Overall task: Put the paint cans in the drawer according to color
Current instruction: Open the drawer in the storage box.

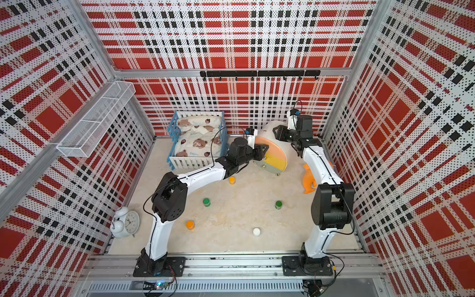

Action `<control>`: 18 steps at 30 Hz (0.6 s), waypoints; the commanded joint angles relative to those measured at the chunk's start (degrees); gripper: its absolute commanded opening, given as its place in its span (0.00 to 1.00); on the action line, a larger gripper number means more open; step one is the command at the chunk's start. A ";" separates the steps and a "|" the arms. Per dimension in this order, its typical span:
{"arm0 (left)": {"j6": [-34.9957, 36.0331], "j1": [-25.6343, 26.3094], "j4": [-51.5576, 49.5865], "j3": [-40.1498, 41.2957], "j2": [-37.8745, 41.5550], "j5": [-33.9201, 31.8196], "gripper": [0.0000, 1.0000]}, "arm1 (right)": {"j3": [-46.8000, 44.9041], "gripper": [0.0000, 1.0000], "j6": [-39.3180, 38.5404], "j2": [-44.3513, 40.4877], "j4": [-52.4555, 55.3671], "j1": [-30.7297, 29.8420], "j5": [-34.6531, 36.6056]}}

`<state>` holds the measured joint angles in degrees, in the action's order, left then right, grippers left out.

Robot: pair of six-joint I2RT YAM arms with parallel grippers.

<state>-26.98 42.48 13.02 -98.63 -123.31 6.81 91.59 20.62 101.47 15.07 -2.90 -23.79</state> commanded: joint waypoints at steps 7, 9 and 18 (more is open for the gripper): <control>-0.59 0.34 0.42 -1.83 -2.24 -1.31 0.33 | 1.53 0.49 -0.81 0.66 -0.86 -0.40 -0.11; -0.62 0.41 0.18 -2.07 -2.55 -1.53 0.34 | 1.41 0.49 -0.94 0.66 -0.81 -0.40 -0.11; -0.62 0.50 -0.38 -2.71 -3.00 -1.92 0.30 | 1.16 0.48 -1.20 0.83 -0.81 -0.36 -0.11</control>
<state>-27.29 42.74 12.75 -99.70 -125.01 5.58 92.01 20.27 101.51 14.92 -2.90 -23.79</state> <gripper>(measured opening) 0.326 0.488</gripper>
